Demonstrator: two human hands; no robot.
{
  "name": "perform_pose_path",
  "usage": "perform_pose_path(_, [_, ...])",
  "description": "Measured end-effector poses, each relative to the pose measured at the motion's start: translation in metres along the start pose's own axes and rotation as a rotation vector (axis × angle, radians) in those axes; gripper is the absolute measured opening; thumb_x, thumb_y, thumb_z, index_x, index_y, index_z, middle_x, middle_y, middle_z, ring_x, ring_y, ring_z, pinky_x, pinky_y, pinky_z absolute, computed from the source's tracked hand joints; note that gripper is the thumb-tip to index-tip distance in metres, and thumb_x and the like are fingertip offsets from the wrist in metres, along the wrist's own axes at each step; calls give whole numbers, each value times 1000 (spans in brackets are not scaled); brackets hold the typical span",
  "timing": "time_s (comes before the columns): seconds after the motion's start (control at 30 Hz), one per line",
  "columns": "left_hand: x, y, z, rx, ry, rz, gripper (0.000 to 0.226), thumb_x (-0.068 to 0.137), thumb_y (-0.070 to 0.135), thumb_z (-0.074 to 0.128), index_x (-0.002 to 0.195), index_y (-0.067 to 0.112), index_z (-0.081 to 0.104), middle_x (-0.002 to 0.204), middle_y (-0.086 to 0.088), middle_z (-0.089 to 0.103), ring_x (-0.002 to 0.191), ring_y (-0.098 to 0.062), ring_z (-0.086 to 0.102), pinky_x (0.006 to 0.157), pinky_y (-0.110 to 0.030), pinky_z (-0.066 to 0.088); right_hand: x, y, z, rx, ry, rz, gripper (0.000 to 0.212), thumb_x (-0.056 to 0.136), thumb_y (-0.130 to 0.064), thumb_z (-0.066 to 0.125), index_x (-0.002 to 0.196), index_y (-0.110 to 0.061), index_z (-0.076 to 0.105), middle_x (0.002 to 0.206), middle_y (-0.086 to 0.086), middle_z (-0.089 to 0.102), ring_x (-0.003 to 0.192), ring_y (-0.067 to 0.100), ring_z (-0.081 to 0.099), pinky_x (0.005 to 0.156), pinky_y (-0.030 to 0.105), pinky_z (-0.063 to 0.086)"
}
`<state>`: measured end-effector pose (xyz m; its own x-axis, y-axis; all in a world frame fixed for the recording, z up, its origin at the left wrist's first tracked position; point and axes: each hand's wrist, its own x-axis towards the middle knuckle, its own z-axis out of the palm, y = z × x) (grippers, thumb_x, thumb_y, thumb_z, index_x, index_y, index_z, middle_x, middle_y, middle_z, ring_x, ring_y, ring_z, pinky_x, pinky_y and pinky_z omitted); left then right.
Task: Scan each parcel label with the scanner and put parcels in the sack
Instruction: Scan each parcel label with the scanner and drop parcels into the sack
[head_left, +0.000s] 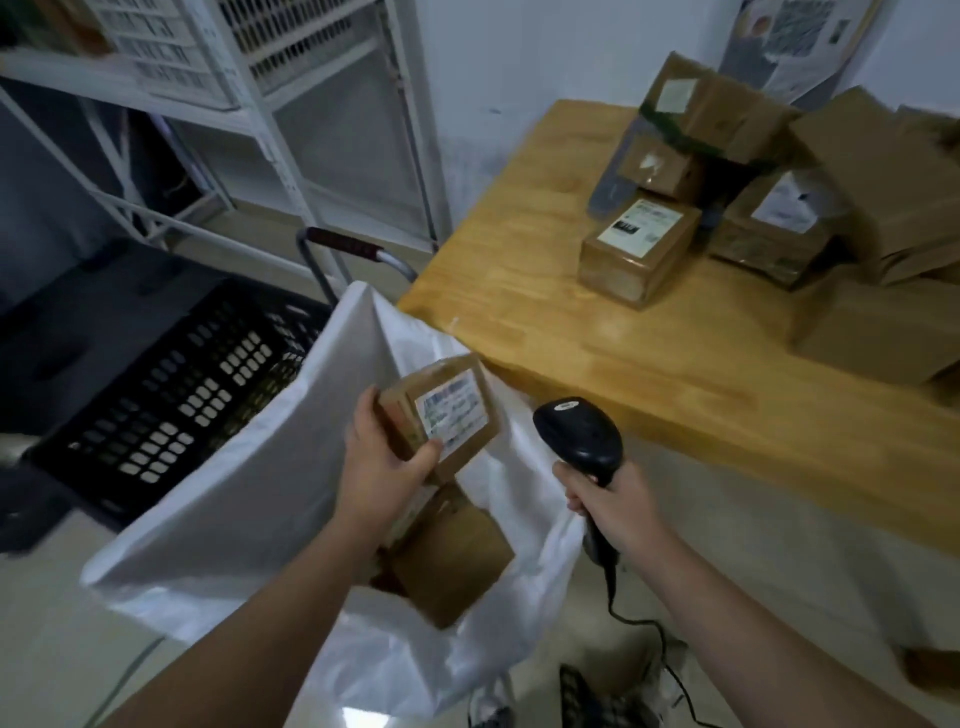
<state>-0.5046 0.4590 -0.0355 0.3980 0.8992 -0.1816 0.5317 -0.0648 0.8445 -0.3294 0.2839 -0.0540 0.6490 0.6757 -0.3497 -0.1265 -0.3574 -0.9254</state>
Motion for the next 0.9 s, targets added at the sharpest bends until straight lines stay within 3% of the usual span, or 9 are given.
perform_pose_path(0.1, [1,-29,-33,383,-45,-87,94,74,42,78,146,30,18,134,-9,36,121,-30,47,95,-48,50,-6,11,37,-24,-15,14,10,85,-13,72,87,-7,64,54,-6,57,54,6,58,64,30,47])
perform_pose_path(0.23, [8,-50,-40,850,-319,-86,92,78,50,71,148,27,16,135,-15,34,122,-37,43,97,-46,45,-13,21,67,-69,8,23,20,81,-22,75,93,-10,66,70,-1,63,73,18,63,73,36,52])
perform_pose_path(0.37, [16,-64,-35,1145,-447,-88,93,84,57,61,153,27,6,144,-18,27,132,-38,32,104,-46,35,-19,27,75,-114,30,30,18,82,-24,74,93,-12,66,72,-1,65,77,20,64,75,34,52])
perform_pose_path(0.47, [18,-63,-27,1095,-468,-74,84,88,58,56,151,21,17,146,-17,28,133,-37,30,105,-46,32,-22,31,73,-115,66,52,16,83,-19,72,92,-8,65,68,-1,61,70,15,61,68,24,48])
perform_pose_path(0.57, [19,-47,-16,896,-435,43,63,93,44,55,145,15,33,139,-15,38,128,-35,37,103,-45,36,-23,29,65,-114,97,72,12,86,-14,70,84,-4,64,64,5,59,64,16,58,59,16,45])
perform_pose_path(0.7, [21,-18,2,680,-389,209,53,97,37,52,144,17,39,139,-9,46,123,-28,47,101,-42,44,-23,18,43,-99,139,87,28,86,-15,71,86,12,65,70,17,58,69,24,58,63,29,43])
perform_pose_path(0.9, [16,42,46,551,-376,352,48,97,30,53,141,15,43,134,-7,52,117,-24,53,93,-36,47,-22,-4,-10,-91,256,66,27,86,-21,72,81,5,67,68,17,60,66,24,59,61,29,41])
